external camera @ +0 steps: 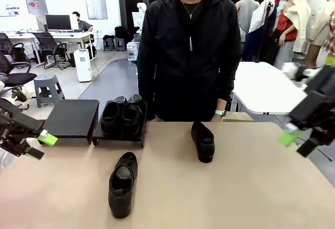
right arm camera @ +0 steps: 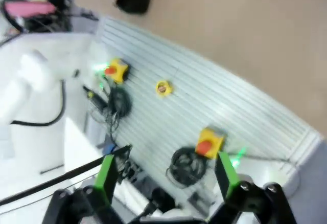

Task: Organize the shoes by placing them on the stand.
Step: Pick up one Shoe and place it in the middle of the table.

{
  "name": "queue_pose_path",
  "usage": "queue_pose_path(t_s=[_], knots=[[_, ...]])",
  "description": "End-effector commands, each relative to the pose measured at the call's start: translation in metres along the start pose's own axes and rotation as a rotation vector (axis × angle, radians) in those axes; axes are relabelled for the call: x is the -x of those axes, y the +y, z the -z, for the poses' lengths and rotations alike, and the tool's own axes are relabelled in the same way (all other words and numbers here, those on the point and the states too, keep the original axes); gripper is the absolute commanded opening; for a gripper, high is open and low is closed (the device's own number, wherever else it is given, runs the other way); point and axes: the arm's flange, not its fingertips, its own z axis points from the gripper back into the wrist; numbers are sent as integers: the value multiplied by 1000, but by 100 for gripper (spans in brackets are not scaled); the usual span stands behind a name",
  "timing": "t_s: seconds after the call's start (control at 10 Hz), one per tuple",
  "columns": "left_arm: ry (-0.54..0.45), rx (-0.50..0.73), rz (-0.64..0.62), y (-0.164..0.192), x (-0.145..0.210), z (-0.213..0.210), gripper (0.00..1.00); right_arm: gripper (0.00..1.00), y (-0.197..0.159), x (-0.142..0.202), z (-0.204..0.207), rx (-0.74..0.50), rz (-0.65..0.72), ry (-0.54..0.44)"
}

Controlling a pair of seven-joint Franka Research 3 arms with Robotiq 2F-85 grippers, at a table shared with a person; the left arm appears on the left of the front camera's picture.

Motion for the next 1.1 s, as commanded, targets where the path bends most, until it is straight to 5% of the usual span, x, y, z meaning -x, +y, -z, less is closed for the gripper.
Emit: queue_pose_path(t_s=[0.0,0.3,0.4,1.0], knots=[[-8,25,17,1,1,-1,100,100,-28,14,25,-47,-145,-239],[-8,25,17,1,1,-1,100,100,-53,3,51,73,-68,-291],[-8,25,17,1,1,-1,100,100,-42,10,5,12,-68,-265],[-8,25,17,1,1,-1,100,100,-42,10,5,12,-68,-265]])
